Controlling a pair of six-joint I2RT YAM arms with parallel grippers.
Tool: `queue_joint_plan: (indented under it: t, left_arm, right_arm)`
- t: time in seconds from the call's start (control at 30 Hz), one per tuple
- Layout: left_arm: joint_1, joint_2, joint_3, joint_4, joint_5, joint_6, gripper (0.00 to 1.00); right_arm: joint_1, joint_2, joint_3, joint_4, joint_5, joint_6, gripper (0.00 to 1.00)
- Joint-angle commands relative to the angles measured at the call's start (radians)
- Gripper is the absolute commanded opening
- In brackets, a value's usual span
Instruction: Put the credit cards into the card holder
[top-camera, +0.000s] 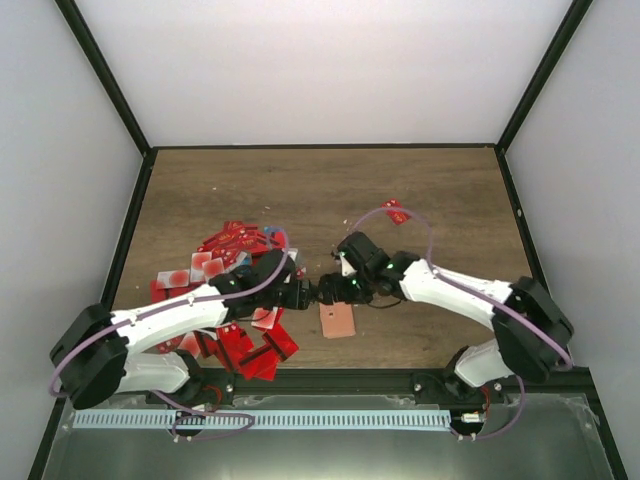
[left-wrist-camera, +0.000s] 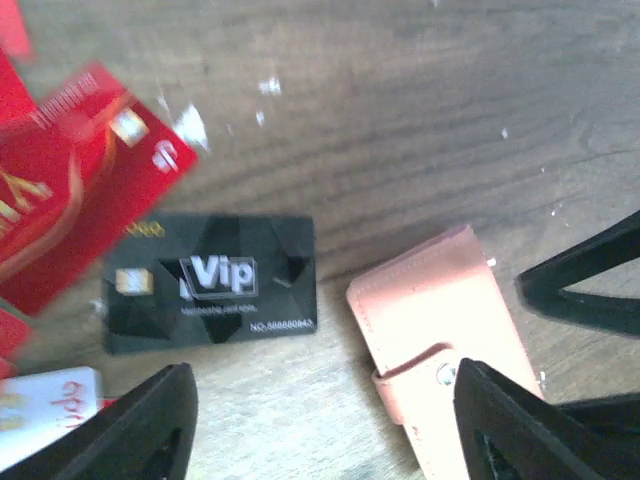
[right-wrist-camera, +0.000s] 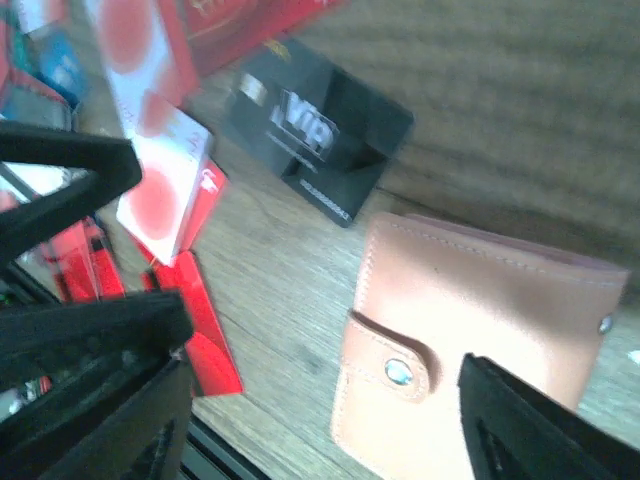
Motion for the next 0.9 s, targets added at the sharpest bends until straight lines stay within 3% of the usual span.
queue_joint_plan:
  t: [0.0, 0.03, 0.07, 0.27, 0.43, 0.57, 0.7, 0.77, 0.87]
  left_arm:
    - [-0.002, -0.074, 0.103, -0.104, -0.166, 0.032, 0.9]
    - [-0.002, -0.084, 0.128, -0.131, -0.211, 0.038, 0.99]
    - [0.0, -0.092, 0.149, -0.158, -0.256, 0.044, 1.0]
    - [-0.001, -0.163, 0.243, -0.176, -0.452, 0.117, 1.0]
    - [-0.001, -0.323, 0.212, -0.041, -0.657, 0.217, 1.0]
    - [0.0, -0.514, 0.031, 0.203, -0.88, 0.405, 1.0]
    - [0.023, -0.699, -0.176, 0.469, -1.049, 0.662, 1.0]
    - [0.107, -0.739, -0.22, 0.482, -1.05, 0.666, 1.0]
    - [0.284, -0.72, -0.311, 0.541, -0.917, 0.667, 1.0]
  right_arm:
    - [-0.025, -0.121, 0.124, -0.068, 0.106, -0.094, 0.87]
    - [-0.037, -0.146, 0.138, -0.077, 0.128, -0.11, 0.98]
    - [-0.052, -0.167, 0.153, -0.08, 0.149, -0.125, 1.0]
    - [-0.153, -0.318, 0.179, -0.08, 0.306, -0.192, 1.0]
    - [-0.164, -0.43, 0.158, -0.015, 0.542, -0.298, 1.0]
    - [-0.165, -0.497, 0.078, 0.054, 0.834, -0.382, 1.0]
    - [-0.181, -0.641, -0.215, 0.456, 1.033, -0.64, 1.0]
    - [-0.251, -0.745, -0.366, 0.643, 0.973, -0.704, 1.0]
    - [-0.386, -0.851, -0.573, 0.886, 0.854, -0.665, 1.0]
